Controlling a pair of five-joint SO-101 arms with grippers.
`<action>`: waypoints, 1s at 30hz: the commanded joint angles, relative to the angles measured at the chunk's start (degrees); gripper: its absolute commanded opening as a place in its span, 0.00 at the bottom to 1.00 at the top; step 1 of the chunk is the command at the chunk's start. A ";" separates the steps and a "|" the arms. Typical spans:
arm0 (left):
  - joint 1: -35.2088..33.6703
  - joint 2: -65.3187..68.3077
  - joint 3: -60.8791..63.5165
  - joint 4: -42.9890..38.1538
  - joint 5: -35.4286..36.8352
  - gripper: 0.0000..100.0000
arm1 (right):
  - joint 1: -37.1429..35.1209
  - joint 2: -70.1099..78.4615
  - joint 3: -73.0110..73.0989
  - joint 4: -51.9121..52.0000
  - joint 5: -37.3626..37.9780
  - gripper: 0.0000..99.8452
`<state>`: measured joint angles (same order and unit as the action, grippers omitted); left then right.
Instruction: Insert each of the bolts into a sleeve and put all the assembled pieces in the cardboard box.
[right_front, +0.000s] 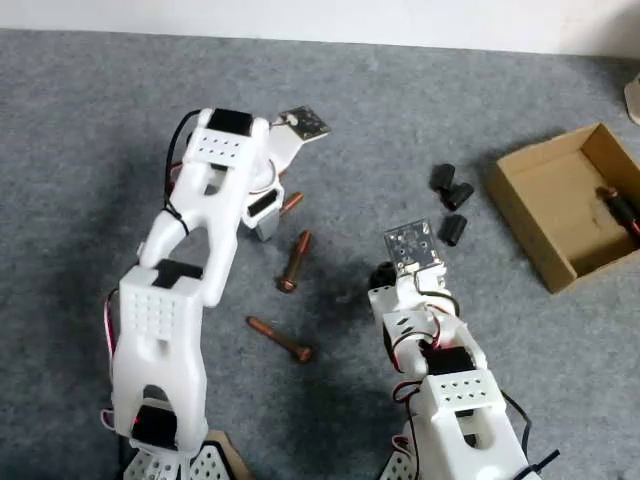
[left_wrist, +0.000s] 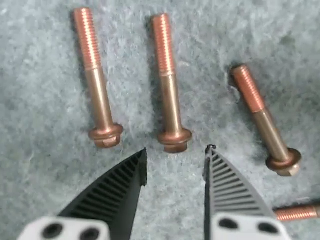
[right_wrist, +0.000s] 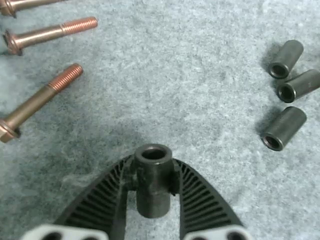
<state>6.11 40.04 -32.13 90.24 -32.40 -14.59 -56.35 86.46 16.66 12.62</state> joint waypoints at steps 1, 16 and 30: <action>-0.22 1.36 -5.76 1.76 -0.26 0.18 | 0.31 -1.98 -0.31 -1.63 1.67 0.00; 2.51 7.43 -11.03 1.23 2.73 0.18 | -0.75 -1.98 -0.22 -1.54 3.34 0.00; 1.27 12.62 -14.29 -4.04 12.75 0.00 | -0.66 -2.07 -0.22 -1.54 3.52 0.00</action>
<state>7.78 52.70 -42.33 88.57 -21.67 -14.59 -56.53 86.81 16.66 15.43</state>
